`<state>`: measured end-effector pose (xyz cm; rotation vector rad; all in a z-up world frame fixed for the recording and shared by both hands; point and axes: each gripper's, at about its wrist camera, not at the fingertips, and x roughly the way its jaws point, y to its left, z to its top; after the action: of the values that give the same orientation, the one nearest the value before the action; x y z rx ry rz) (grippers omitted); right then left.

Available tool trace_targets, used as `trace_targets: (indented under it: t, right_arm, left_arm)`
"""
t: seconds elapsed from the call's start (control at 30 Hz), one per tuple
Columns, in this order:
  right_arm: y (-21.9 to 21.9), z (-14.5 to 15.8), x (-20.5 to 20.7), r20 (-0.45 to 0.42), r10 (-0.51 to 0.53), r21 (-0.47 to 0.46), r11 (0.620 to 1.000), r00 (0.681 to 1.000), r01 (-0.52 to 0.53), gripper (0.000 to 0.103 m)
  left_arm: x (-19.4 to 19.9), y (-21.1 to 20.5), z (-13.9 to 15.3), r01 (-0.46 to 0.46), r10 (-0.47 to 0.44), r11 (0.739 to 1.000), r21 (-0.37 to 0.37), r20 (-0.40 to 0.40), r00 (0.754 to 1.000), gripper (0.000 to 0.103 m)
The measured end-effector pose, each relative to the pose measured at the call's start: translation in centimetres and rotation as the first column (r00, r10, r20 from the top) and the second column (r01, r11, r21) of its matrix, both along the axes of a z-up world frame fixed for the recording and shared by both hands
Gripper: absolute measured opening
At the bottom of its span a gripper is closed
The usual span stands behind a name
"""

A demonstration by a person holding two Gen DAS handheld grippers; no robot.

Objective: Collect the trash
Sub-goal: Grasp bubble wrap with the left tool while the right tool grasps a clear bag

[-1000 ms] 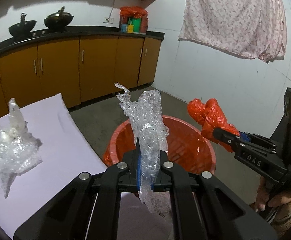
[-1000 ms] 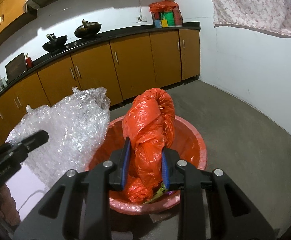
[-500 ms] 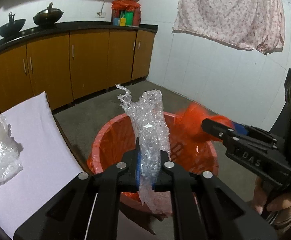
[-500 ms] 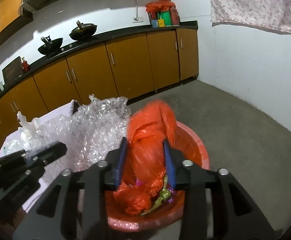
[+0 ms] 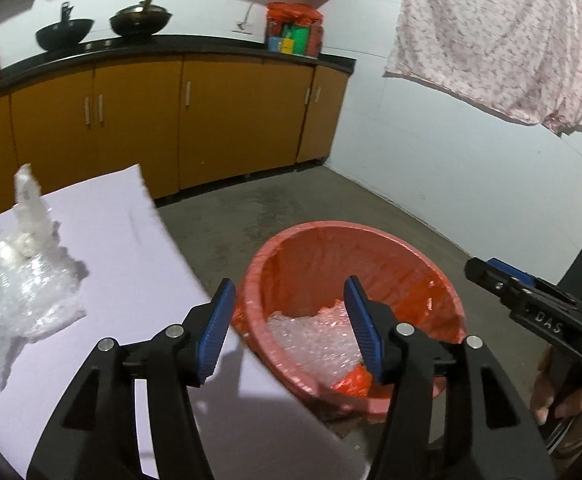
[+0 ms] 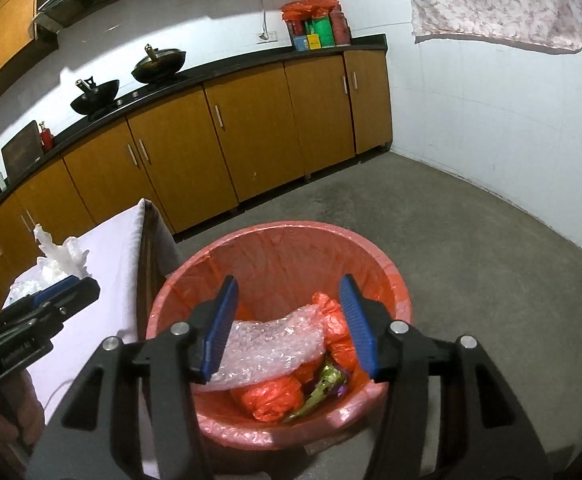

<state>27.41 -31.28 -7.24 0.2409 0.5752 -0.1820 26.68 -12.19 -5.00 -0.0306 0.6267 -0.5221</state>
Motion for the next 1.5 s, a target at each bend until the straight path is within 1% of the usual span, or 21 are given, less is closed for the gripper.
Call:
trace_targets:
  t: [0.33,0.4,0.43,0.47,0.57,0.63,0.7,0.83,0.93,1.03,1.13,1.23,1.3,1.33,1.37,1.43,1.5]
  right_arm:
    - [2.7,0.7,0.4,-0.004,0.056,-0.014,0.998,0.998,-0.056,0.053]
    - [3.4,0.9,0.5,-0.004,0.071,-0.018,0.997,0.998,-0.071,0.053]
    - [3.8,0.9,0.5,-0.003,0.078,-0.018,0.997,0.997,-0.078,0.053]
    - [4.1,1.0,0.6,-0.003,0.086,-0.018,0.996,0.996,-0.086,0.053]
    - [5.3,1.0,0.6,-0.005,0.114,-0.018,0.993,0.993,-0.114,0.053]
    - [6.0,1.0,0.8,-0.008,0.131,-0.018,0.991,0.991,-0.131,0.053]
    - [7.0,0.9,1.0,-0.013,0.15,-0.017,0.989,0.989,-0.15,0.053]
    - [9.0,0.3,1.5,-0.028,0.185,-0.013,0.983,0.982,-0.186,0.053]
    - [10.1,0.1,1.9,-0.037,0.205,-0.011,0.979,0.978,-0.205,0.053]
    - [11.4,-0.1,2.4,-0.046,0.223,-0.011,0.975,0.974,-0.224,0.053]
    - [12.5,-0.2,2.8,-0.052,0.241,-0.013,0.97,0.969,-0.242,0.053]
    - [13.5,-0.2,3.2,-0.058,0.259,-0.016,0.966,0.964,-0.26,0.053]
    - [14.3,-0.3,3.5,-0.063,0.273,-0.019,0.961,0.96,-0.274,0.053]
    - [14.6,-0.3,3.6,-0.065,0.278,-0.02,0.96,0.958,-0.279,0.053]
    - [15.0,-0.4,3.7,-0.068,0.285,-0.023,0.958,0.956,-0.287,0.053]
    - [15.6,-0.5,3.8,-0.073,0.296,-0.026,0.954,0.952,-0.299,0.053]
    - [16.3,-0.5,3.9,-0.078,0.306,-0.03,0.95,0.949,-0.31,0.053]
  left_arm:
    - [-0.4,4.7,0.2,-0.107,0.107,0.994,0.0,0.005,0.994,0.061]
    - [-0.6,6.3,0.3,-0.14,0.14,0.99,0.005,0.014,0.99,0.063]
    - [-0.8,7.1,0.3,-0.161,0.16,0.987,0.009,0.023,0.987,0.066]
    - [-0.9,7.8,0.4,-0.177,0.177,0.984,0.013,0.031,0.984,0.072]
    - [-1.3,10.7,0.5,-0.26,0.256,0.965,0.04,0.077,0.964,0.081]
    - [-1.1,13.2,0.4,-0.331,0.322,0.941,0.074,0.112,0.94,0.088]
    - [-0.6,15.2,0.0,-0.39,0.377,0.915,0.103,0.126,0.918,0.088]
    - [0.8,19.0,-1.0,-0.48,0.471,0.868,0.126,0.093,0.877,0.088]
    - [1.7,20.5,-1.9,-0.506,0.502,0.852,0.137,0.065,0.862,0.088]
    - [2.1,21.1,-2.6,-0.505,0.504,0.851,0.146,0.046,0.862,0.088]
    - [2.7,21.4,-3.0,-0.485,0.485,0.861,0.155,0.04,0.874,0.088]
    - [2.9,21.5,-3.2,-0.464,0.466,0.874,0.144,0.018,0.884,0.088]
    - [3.1,21.7,-3.3,-0.455,0.459,0.88,0.137,0.007,0.888,0.083]
    - [3.3,21.8,-3.5,-0.448,0.453,0.884,0.134,-0.003,0.892,0.075]
    - [3.5,21.8,-3.6,-0.438,0.444,0.889,0.131,-0.019,0.896,0.07]
    - [3.8,21.9,-4.0,-0.417,0.425,0.9,0.123,-0.047,0.904,0.053]
    - [4.0,21.9,-4.3,-0.401,0.41,0.907,0.127,-0.059,0.91,0.044]
